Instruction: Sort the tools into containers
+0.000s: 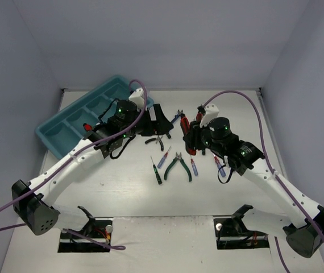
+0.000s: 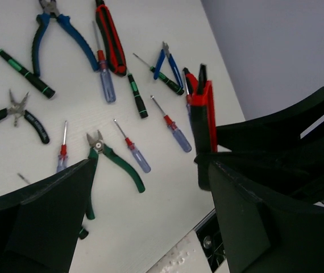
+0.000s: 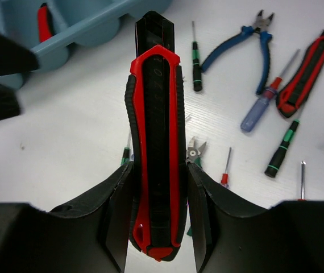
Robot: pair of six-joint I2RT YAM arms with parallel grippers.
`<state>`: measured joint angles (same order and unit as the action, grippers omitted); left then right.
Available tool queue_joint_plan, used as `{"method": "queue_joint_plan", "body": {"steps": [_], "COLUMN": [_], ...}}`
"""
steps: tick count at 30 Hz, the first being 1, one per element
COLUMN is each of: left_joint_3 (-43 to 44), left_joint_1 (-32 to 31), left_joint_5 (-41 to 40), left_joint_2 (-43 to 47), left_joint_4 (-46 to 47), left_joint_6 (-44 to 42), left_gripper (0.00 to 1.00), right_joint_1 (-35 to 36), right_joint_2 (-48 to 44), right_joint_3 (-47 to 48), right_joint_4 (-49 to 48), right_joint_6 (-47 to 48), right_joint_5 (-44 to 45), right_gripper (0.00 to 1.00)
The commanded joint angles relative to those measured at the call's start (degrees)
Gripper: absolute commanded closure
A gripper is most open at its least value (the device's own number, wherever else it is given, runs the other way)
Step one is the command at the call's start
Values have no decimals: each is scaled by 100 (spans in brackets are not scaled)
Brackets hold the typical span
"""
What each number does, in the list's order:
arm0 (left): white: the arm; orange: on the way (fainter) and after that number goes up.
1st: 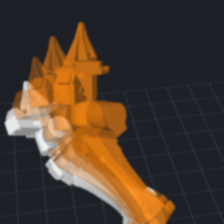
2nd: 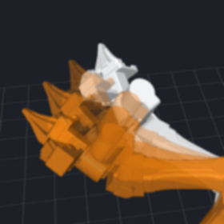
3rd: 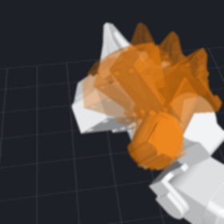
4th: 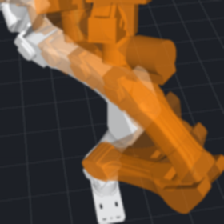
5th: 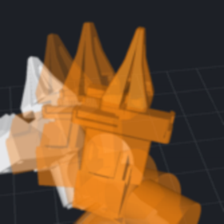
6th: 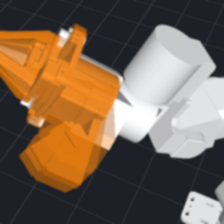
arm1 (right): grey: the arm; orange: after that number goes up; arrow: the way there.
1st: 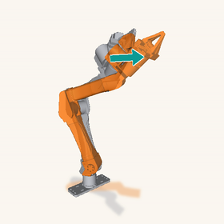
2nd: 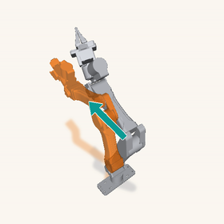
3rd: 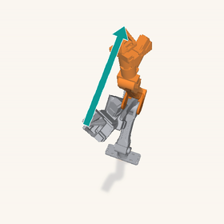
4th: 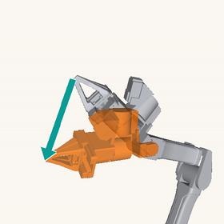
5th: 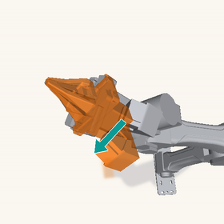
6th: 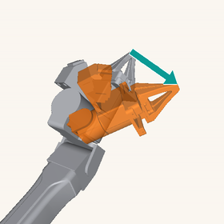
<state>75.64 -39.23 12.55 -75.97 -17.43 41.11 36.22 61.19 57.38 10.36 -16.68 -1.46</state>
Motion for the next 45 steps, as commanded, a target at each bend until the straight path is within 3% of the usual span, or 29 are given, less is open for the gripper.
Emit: {"method": "queue_joint_plan", "body": {"steps": [1,13,16,18,21,23,25,27,33,39,45], "left_joint_3": [56,64,142,152,128,135,134,130,283,633,1016], "left_joint_1": [-195,-383,-383,-383,-376,-359,-306,-176,908,2624,4052], "left_joint_5": [-143,-23,-24,-7,-75,-159,-275,-299,-55,148,498], "left_joint_2": [-109,-539,-618,-638,-606,-571,-537,-509,-462,-686,-1609], "left_joint_4": [1211,1871,1834,1821,1788,1718,1531,1440,715,-159,-557], "left_joint_6": [301,301,275,283,307,315,302,306,147,-542,-938], "left_gripper": [21,36,55,75,92,97,100,100,100,100,98], "right_joint_1": [46,131,140,140,140,140,140,137,47,-425,-1049], "right_joint_2": [-69,-29,-37,-37,-13,30,61,65,-91,-118,-373], "right_joint_3": [242,230,195,186,194,204,201,174,-29,-124,-402], "right_joint_4": [-718,-1193,-1253,-1292,-1317,-1308,-1308,-1299,-1105,-473,-172], "right_joint_6": [393,297,271,289,359,396,464,526,736,964,892], "right_joint_5": [-888,-1374,-1357,-1320,-1248,-1179,-1092,-923,78,873,1375], "right_gripper": [100,98,97,96,94,82,56,40,13,10,9]}}
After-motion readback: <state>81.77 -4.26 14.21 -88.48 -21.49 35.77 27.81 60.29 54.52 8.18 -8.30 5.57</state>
